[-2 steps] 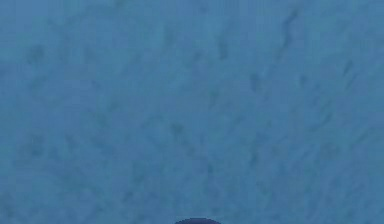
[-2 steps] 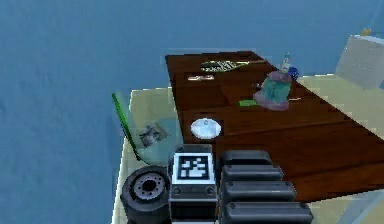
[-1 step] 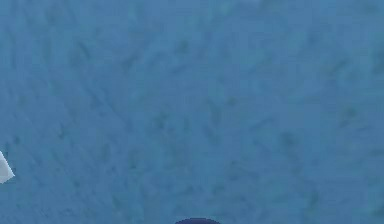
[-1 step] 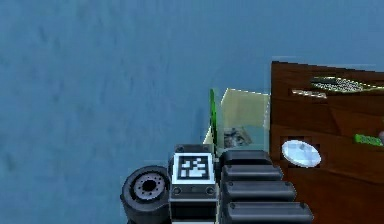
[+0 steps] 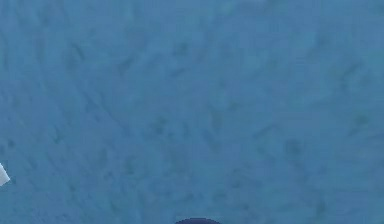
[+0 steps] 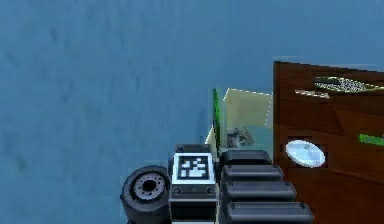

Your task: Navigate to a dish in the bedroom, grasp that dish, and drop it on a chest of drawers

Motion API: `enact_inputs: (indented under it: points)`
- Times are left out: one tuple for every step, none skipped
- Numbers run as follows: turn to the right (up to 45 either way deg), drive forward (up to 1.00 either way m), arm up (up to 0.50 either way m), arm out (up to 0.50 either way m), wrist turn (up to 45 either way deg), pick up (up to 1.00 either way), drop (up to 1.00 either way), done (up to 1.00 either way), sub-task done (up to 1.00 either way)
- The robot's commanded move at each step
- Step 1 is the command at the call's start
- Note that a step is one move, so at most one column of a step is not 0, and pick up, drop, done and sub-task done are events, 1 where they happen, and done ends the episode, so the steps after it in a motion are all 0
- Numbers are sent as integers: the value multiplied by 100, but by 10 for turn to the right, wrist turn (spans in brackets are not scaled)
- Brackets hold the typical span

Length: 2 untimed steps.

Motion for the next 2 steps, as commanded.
enact_inputs:
  points:
    - [-450,0,0,0,0,0,0,0,0]
    - [-450,0,0,0,0,0,0,0,0]
